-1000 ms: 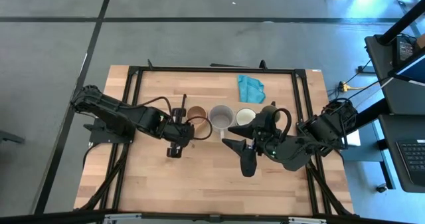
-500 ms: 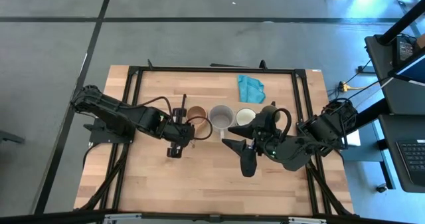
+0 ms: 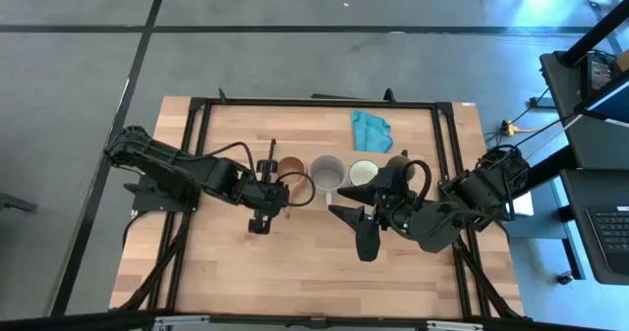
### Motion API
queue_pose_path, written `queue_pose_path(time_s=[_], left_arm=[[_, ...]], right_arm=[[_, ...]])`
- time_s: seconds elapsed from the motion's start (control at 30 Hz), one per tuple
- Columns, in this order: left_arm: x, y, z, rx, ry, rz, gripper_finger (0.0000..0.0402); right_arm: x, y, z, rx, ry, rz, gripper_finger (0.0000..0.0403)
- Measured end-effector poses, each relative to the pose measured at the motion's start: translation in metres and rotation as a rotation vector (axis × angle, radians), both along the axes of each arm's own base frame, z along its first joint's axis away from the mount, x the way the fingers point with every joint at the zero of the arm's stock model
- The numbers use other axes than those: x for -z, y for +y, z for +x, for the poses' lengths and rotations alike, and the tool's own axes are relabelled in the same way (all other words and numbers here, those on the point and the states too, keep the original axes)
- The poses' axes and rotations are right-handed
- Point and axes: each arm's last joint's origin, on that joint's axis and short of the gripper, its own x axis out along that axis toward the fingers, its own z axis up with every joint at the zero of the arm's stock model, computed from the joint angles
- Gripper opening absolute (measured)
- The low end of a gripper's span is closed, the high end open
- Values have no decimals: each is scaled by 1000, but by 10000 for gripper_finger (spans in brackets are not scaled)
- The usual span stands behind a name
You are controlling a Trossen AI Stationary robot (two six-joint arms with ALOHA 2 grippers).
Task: Stack small to large cups/mugs on shelf
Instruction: Put the brown wooden mug on the shelf, then return to Home Position
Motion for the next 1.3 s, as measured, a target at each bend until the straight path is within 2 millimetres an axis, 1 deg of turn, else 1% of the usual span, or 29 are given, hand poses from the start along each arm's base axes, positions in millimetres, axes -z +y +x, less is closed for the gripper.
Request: queue_pose_path(time_s=[0.4,0.53,0.67,0.73,0.8,0.87,0.93,1.0,1.17,1.3], left_arm=[[1,5,-1,-10,32,9,0],[1,1,-3,-5,30,1,1],[1,-9,-6,16,26,-7,7],[-6,-15,-7,11,3,-34,11],[-19,-20,-9,11,-48,-77,14],[-38,-24,-13,20,-122,-115,17],[-61,-27,-17,36,-215,-156,20],[-85,-26,-23,43,-320,-195,21],[-141,-16,-47,61,-551,-271,18],[-174,-8,-73,87,-674,-345,10]], right_arm=[[0,0,0,0,0,0,218],[0,0,0,0,0,-1,218],[0,0,0,0,0,-2,218],[0,0,0,0,0,-1,218],[0,0,0,5,-4,19,218],[0,0,0,-9,-7,55,218],[-1,0,0,-33,-10,76,218],[-7,-3,-3,-58,-19,76,218],[-38,-20,-25,-154,-134,58,218],[-58,-20,-33,-284,-265,120,218]])
